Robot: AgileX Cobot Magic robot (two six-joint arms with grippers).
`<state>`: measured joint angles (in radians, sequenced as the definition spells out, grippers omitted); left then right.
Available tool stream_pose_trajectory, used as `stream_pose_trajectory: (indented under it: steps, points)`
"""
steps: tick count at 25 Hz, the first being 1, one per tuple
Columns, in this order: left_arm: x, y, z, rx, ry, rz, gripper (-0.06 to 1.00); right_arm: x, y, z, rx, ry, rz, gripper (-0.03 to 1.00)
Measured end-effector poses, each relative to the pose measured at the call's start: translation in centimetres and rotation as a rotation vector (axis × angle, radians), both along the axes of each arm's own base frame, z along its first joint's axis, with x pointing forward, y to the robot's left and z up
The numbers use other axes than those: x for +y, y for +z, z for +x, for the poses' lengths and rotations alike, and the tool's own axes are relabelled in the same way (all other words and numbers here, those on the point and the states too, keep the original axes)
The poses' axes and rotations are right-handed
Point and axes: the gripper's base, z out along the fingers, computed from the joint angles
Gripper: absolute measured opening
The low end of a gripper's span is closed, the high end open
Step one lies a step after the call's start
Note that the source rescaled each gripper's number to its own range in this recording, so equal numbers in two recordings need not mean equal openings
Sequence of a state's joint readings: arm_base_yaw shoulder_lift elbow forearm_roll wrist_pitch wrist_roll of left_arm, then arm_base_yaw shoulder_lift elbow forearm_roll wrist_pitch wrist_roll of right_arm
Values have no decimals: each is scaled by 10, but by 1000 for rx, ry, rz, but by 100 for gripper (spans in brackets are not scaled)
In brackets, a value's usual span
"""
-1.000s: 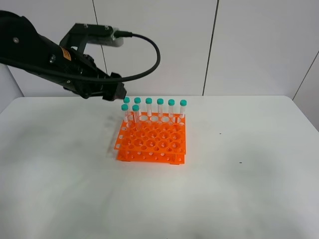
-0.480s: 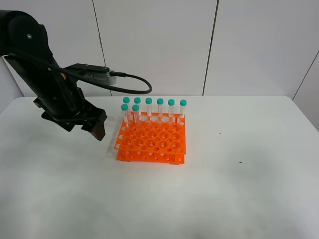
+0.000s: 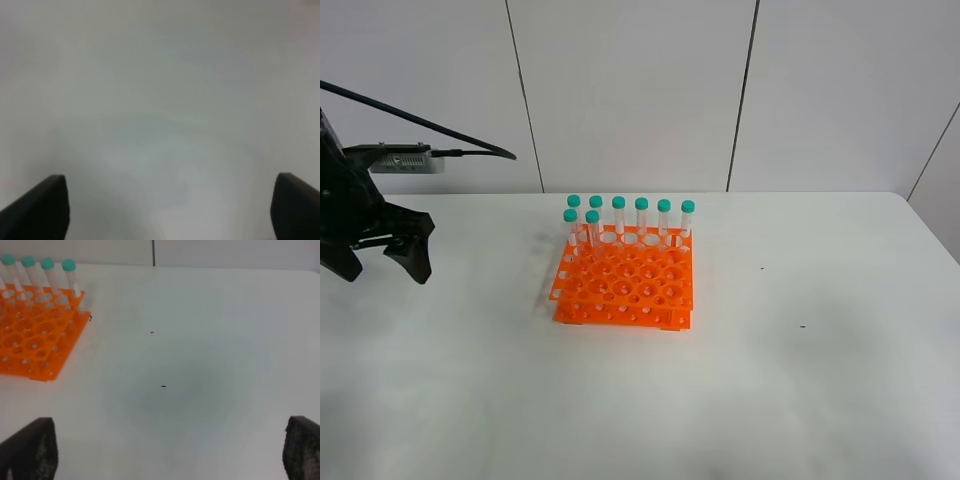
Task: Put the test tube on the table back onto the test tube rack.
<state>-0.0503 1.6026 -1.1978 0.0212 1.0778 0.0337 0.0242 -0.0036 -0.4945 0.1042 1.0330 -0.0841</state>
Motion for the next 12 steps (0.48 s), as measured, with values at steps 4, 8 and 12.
stream_pose_trajectory:
  steps: [4, 8, 12]
  points:
    - [0, 5, -29, -1, 7, -20, 100, 0, 0, 0, 0, 0, 0, 100]
    - [1, 13, -80, -29, 12, -39, 100, 0, 0, 0, 0, 0, 0, 100]
    - [3, 15, -135, -95, 15, -55, 100, 0, 0, 0, 0, 0, 0, 100]
